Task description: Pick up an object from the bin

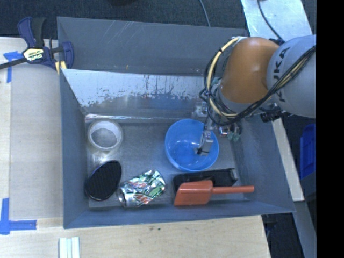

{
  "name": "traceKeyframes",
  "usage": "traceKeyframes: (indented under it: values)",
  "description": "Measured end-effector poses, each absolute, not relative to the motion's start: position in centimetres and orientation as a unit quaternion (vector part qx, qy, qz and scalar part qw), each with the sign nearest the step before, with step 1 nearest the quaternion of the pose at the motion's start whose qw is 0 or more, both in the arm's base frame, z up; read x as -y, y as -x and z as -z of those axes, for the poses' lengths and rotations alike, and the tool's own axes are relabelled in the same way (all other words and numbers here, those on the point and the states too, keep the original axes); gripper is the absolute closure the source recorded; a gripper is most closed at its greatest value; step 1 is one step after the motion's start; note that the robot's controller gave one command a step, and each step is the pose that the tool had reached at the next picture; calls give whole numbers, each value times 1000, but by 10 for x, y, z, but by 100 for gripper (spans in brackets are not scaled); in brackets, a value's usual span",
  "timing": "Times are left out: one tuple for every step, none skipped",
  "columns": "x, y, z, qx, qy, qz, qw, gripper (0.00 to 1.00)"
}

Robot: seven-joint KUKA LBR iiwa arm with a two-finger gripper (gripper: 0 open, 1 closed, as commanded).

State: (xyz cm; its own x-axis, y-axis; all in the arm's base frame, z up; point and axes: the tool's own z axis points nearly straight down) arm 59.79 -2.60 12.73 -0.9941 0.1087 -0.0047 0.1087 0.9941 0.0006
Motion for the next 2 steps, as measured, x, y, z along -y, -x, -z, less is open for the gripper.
traceKeyframes:
  values:
    - [22, -609, -89, -994, -107, -1, 6, 0]
    - [22, -609, -78, -993, -117, -1, 5, 0]
